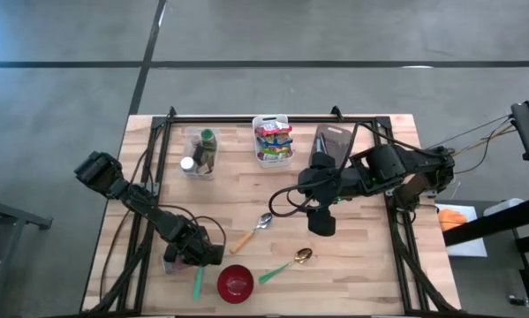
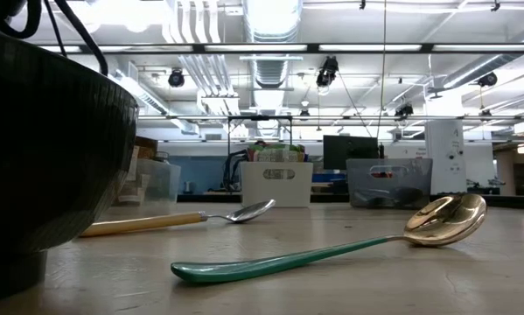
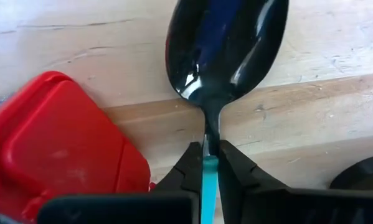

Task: Pick & Place Food Item
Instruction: Put the light green spoon into the black bin

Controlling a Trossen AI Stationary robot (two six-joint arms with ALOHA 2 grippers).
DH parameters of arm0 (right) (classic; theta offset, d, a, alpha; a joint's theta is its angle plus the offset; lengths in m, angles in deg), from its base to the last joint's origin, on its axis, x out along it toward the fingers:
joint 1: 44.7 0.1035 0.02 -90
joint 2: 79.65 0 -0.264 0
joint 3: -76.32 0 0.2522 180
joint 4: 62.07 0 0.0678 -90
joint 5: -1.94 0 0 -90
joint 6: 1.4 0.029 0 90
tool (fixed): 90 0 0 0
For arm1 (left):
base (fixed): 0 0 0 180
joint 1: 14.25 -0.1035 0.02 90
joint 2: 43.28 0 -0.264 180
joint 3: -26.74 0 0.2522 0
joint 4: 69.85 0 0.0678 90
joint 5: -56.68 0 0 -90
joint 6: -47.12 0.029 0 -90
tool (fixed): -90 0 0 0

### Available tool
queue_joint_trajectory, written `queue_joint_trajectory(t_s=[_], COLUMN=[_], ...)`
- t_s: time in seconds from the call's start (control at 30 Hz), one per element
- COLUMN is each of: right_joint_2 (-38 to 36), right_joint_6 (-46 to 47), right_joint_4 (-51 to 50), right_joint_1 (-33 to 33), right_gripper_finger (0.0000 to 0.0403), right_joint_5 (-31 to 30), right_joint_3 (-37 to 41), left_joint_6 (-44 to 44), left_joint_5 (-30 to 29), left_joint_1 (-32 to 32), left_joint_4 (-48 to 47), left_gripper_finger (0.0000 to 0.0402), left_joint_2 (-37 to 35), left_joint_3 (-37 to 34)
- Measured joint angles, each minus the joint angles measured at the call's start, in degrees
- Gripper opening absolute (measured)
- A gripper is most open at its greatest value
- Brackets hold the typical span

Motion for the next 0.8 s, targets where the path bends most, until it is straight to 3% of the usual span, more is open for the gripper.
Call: queue_joint_trajectory(t_s=[0.2, 0.43, 0.8], right_joint_2=[0.0, 0.0, -0.3], right_joint_6=[0.0, 2.9, 8.2], right_joint_4=[0.0, 0.1, 0.3], right_joint_1=[0.0, 0.0, 0.0], right_gripper_finger=[0.0280, 0.0279, 0.0280], right_joint_5=[0.0, -0.6, -3.8], right_joint_3=[0.0, 0.0, 0.0], left_joint_6=[0.6, 0.6, 1.8], left_joint_5=[-2.4, -13.5, -22.6], left_joint_1=[0.0, -0.2, -0.6], left_joint_4=[-0.4, -3.3, -4.9], left_gripper_finger=[0.0015, 0.0014, 0.0014], left_joint_2=[-1.2, -5.7, -15.5], left_joint_3=[-0.1, -0.6, -0.4])
